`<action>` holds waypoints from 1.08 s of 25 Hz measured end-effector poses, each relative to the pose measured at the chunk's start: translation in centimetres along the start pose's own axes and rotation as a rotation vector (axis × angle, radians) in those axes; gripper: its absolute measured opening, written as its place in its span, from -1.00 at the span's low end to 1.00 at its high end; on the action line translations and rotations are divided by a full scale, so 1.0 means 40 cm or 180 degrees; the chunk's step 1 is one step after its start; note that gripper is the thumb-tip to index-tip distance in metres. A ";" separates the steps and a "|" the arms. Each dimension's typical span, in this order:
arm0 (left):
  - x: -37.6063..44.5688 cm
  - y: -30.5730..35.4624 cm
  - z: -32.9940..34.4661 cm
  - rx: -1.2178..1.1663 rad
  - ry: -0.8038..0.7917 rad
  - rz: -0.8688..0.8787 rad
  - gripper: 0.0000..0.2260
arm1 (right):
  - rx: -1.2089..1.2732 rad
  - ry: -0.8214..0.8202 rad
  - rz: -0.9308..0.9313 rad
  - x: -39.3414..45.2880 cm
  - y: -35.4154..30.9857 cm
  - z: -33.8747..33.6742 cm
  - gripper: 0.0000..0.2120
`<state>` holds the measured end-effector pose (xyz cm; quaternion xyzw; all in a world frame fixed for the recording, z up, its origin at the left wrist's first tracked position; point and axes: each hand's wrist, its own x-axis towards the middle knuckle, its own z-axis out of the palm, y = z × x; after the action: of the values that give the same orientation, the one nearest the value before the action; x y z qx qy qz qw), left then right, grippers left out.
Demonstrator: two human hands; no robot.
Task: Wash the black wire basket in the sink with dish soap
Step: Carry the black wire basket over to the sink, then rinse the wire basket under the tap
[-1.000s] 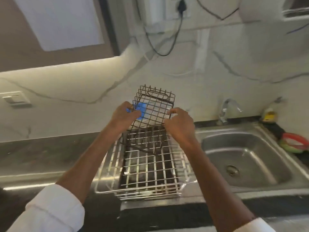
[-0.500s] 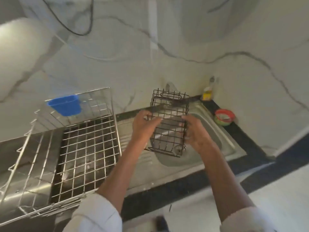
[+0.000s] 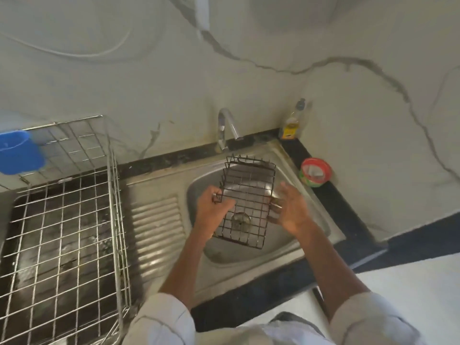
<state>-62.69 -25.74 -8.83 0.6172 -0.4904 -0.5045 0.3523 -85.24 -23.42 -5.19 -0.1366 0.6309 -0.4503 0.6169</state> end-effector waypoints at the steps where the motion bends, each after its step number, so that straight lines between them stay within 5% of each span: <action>1: 0.018 -0.007 0.003 0.0064 -0.0116 -0.0039 -0.76 | -0.0160 -0.0019 -0.0057 0.027 -0.019 -0.005 -0.42; 4: 0.063 -0.028 0.010 0.0206 -0.0394 0.0000 -0.79 | -0.0156 -0.0036 -0.0064 0.118 -0.072 -0.007 -0.38; 8: 0.115 -0.038 0.015 0.0126 -0.0545 -0.0320 -0.78 | 0.0157 -0.0228 0.0426 0.237 -0.140 0.000 -0.74; 11: 0.186 -0.062 -0.003 0.0172 -0.0667 -0.0575 -0.89 | 0.0018 0.0046 0.0379 0.287 -0.152 0.036 -0.67; 13: 0.261 -0.054 -0.003 -0.0105 -0.0073 -0.0599 -0.91 | -0.0140 0.0199 0.0211 0.311 -0.160 0.058 -0.64; 15: 0.350 -0.010 0.009 -0.0004 0.0564 -0.0581 -0.69 | -0.0319 0.0311 0.0033 0.329 -0.155 0.078 -0.61; 20: 0.543 0.095 0.082 0.1533 0.0653 -0.0132 -0.75 | -0.0914 0.0453 -0.0368 0.373 -0.096 0.102 -0.53; 24: 0.589 0.037 0.113 0.1234 0.0773 -0.0031 -0.88 | -0.1007 0.0096 -0.0215 0.368 -0.071 0.121 -0.54; 27: 0.590 -0.006 0.092 0.0333 0.1006 -0.0869 -0.68 | -0.0942 -0.0163 -0.0168 0.346 -0.070 0.142 -0.60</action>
<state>-65.96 -48.12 -16.47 0.7668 -0.3664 -0.4183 0.3207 -83.99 -37.32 -11.25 -0.2539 0.6706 -0.3648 0.5939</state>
